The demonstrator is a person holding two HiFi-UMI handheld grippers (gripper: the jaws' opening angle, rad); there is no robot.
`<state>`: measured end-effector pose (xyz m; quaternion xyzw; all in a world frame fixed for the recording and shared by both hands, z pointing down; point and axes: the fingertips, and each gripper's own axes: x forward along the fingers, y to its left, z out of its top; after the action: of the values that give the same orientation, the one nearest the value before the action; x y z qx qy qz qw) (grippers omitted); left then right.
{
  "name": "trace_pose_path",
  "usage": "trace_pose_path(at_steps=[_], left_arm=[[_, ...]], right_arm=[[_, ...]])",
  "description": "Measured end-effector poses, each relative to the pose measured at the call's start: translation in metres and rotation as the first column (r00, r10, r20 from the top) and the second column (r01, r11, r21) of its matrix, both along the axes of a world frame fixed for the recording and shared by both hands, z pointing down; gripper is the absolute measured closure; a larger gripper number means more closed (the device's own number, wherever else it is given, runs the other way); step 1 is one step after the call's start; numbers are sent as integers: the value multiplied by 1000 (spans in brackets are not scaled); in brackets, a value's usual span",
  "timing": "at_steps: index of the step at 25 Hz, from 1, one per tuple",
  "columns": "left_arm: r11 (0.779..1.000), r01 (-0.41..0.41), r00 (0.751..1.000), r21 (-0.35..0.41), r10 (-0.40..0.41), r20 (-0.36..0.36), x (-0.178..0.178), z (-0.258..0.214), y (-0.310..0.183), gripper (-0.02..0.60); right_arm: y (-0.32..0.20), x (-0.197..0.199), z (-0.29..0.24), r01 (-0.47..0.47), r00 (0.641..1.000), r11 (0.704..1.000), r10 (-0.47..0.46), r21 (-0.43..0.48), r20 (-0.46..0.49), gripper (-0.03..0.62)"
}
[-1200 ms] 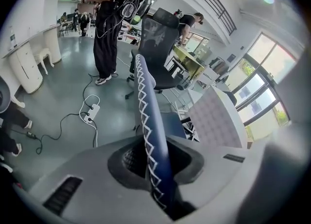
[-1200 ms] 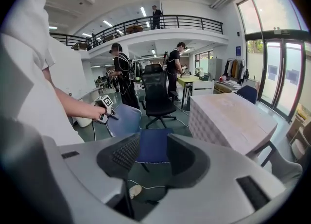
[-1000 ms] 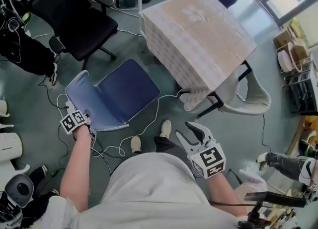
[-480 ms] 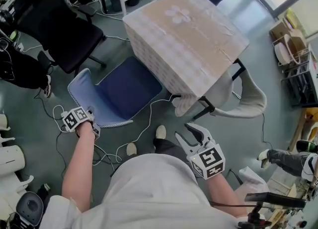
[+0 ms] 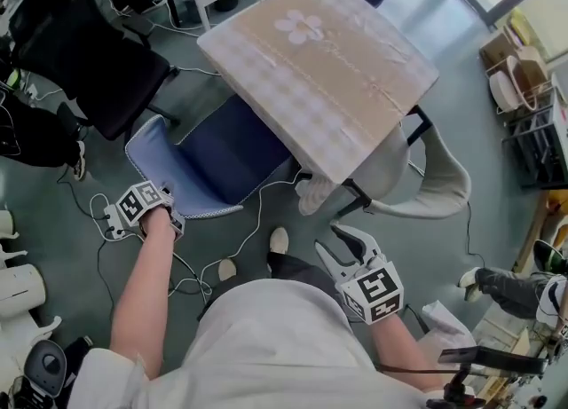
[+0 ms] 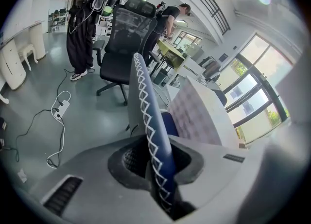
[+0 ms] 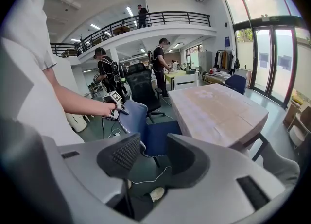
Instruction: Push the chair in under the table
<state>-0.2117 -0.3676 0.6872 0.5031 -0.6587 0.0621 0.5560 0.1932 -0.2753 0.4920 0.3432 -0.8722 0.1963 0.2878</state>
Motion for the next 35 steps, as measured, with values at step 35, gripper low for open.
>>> trace_pose_path(at_steps=[35], left_arm=[[977,-118,972,178,77,220,20,-88,9,347]], right_arm=[[28,-22,9,56,997,998,-57,24,50,416]])
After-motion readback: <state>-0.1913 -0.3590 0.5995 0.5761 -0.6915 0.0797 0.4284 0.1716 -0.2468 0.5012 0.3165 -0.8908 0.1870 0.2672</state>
